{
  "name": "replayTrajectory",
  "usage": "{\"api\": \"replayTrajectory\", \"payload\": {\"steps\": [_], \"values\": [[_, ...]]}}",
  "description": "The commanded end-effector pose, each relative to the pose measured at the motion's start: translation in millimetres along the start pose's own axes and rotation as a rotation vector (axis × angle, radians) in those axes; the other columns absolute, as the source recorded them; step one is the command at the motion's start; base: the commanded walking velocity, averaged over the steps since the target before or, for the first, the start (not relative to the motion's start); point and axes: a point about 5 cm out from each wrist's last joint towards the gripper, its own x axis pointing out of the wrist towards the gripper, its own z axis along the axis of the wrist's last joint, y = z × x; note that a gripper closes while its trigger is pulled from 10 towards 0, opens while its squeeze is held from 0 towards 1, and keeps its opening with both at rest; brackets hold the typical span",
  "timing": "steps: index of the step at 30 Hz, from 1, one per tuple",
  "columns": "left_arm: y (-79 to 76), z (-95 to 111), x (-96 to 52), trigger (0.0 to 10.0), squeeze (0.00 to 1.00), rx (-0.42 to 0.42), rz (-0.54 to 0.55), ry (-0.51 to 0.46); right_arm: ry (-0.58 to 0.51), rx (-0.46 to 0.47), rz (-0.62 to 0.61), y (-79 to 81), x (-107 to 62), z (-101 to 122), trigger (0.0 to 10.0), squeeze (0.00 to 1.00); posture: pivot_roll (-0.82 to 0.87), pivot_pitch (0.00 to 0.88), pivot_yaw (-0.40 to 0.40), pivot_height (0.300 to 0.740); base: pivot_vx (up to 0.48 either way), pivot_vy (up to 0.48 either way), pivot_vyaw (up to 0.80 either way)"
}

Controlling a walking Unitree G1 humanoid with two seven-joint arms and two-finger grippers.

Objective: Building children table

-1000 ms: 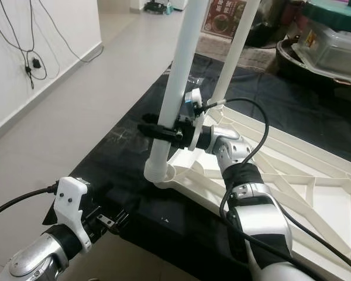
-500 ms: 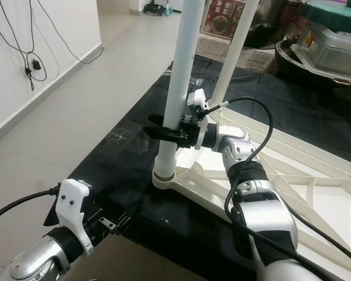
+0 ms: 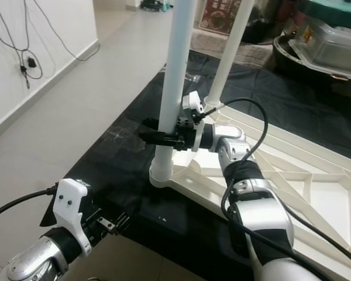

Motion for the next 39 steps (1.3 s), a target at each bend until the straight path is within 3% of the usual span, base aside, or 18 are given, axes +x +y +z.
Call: {"api": "replayTrajectory", "payload": {"steps": [1,16,24,29,32,39], "values": [[-3.5,-0.9,-2.2,10.0,0.0,-0.007,-0.014,0.013,0.042,0.06,0.009,5.8,7.8,-21.8,10.0,0.0,0.28,0.21,-0.124,0.74,0.0,0.0,0.0],[2.5,0.7,-1.5,10.0,0.0,0.01,0.007,0.012,-0.011,0.027,0.01,14.3,28.7,-29.8,10.0,0.0,0.28,0.203,-0.124,0.74,0.0,0.0,0.0],[5.7,2.6,1.4,10.0,0.0,0.02,0.017,-0.002,-0.028,0.055,-0.09,14.5,29.7,-38.2,10.0,0.0,0.27,0.197,-0.123,0.74,0.0,0.0,0.0],[11.1,4.9,3.3,10.0,0.0,0.032,0.037,-0.014,-0.032,0.05,-0.287,8.4,24.4,-41.9,10.0,0.0,0.27,0.188,-0.125,0.74,0.0,0.0,0.0],[13.1,5.7,4.2,10.0,0.0,0.036,0.04,-0.018,-0.039,0.044,-0.334,7.3,23.4,-41.6,10.0,0.0,0.26,0.185,-0.121,0.74,0.0,0.0,0.0],[19.5,9.5,8.7,10.0,0.0,0.057,0.049,-0.034,0.003,-0.004,-0.572,2.9,21.7,-41.5,10.0,0.0,0.25,0.178,-0.12,0.74,0.0,0.0,0.0]]}}
